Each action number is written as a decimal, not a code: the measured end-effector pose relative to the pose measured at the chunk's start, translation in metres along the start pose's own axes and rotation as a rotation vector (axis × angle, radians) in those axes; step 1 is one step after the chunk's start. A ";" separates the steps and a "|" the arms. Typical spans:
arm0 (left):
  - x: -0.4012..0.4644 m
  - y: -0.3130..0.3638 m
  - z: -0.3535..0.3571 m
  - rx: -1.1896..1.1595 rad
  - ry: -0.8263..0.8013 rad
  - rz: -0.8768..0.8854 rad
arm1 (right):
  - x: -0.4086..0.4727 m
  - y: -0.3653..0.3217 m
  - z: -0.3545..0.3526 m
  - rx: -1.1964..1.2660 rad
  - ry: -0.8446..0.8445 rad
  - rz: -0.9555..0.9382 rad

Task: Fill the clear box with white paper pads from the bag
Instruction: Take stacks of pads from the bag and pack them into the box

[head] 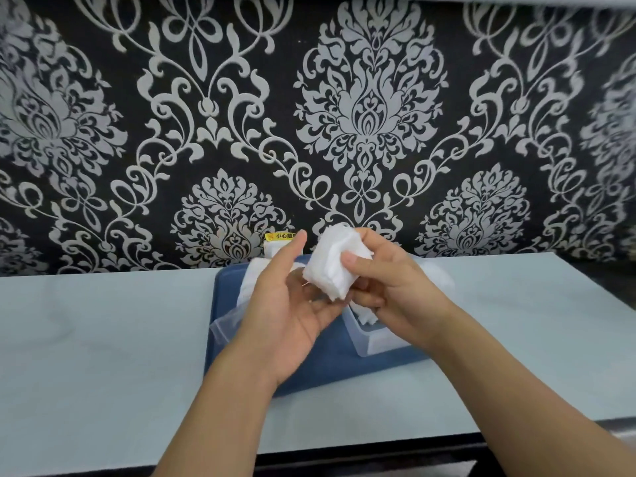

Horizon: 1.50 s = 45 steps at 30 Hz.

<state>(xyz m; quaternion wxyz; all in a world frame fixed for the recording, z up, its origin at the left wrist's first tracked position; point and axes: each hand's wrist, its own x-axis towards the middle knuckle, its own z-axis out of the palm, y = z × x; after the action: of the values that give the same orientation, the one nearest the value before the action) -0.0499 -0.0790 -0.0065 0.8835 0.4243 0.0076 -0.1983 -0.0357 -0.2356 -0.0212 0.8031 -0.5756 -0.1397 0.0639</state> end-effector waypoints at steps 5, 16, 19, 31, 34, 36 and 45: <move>0.013 -0.006 0.003 -0.020 -0.092 -0.098 | -0.009 -0.007 -0.012 -0.182 0.066 0.002; 0.026 -0.030 0.012 0.117 0.022 -0.079 | -0.025 -0.005 -0.032 -0.632 0.064 -0.098; 0.028 -0.033 0.014 0.147 0.032 -0.083 | -0.028 0.000 -0.029 -0.773 0.025 -0.115; 0.027 -0.034 0.012 0.318 -0.077 -0.165 | -0.020 0.002 -0.027 -0.595 -0.041 -0.095; 0.027 -0.038 0.013 0.327 -0.085 -0.161 | -0.016 0.010 -0.024 -0.672 -0.032 -0.101; 0.027 -0.039 0.013 0.318 -0.103 -0.169 | -0.016 0.013 -0.022 -0.713 -0.063 -0.092; 0.035 -0.029 0.002 0.382 -0.162 -0.164 | -0.018 -0.019 -0.050 -0.412 -0.105 -0.003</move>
<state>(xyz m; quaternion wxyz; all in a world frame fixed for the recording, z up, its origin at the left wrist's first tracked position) -0.0284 -0.1092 -0.0330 0.7657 0.5647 -0.0668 -0.3007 -0.0390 -0.2917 -0.0213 0.6603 -0.7233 -0.1924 0.0626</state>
